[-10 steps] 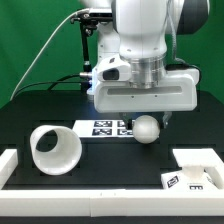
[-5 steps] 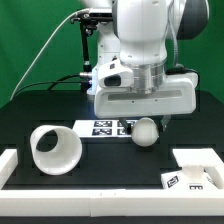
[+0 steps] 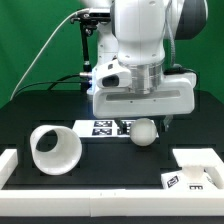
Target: Assemble lamp
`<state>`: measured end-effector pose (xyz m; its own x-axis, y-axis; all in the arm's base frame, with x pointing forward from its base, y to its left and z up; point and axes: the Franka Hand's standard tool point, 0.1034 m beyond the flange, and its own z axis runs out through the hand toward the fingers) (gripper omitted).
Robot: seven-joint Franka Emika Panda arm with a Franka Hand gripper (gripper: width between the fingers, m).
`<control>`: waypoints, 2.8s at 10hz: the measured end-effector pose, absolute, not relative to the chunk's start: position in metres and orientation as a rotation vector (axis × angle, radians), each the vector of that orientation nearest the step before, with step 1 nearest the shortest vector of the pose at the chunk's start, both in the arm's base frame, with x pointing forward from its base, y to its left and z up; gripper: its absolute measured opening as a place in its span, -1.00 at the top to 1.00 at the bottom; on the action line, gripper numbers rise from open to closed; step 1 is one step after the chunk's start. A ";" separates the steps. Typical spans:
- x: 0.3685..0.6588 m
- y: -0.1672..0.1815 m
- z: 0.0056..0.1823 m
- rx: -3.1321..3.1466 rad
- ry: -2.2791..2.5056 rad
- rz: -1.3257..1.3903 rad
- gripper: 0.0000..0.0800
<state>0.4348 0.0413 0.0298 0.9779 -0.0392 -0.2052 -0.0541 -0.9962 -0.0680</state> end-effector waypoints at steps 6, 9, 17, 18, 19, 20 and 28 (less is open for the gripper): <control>0.439 0.035 0.039 -2.945 0.126 0.715 -0.75; 0.432 0.021 0.035 -2.813 0.176 1.067 -0.75; 0.427 0.026 0.027 -2.646 0.387 1.309 -0.75; 0.427 0.026 0.027 -2.645 0.388 1.309 -0.75; 0.427 0.026 0.027 -2.645 0.387 1.311 -0.75; 0.424 0.028 0.026 -2.642 0.394 1.320 -0.75; 0.414 0.029 0.016 -2.579 0.424 1.423 -0.69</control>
Offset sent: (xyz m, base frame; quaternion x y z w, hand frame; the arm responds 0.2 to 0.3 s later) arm 0.0180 -0.0012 0.0121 -0.0068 -0.0560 0.0292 0.9980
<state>0.4141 0.0290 0.0161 0.5056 -0.1667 -0.8465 -0.3243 -0.9459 -0.0074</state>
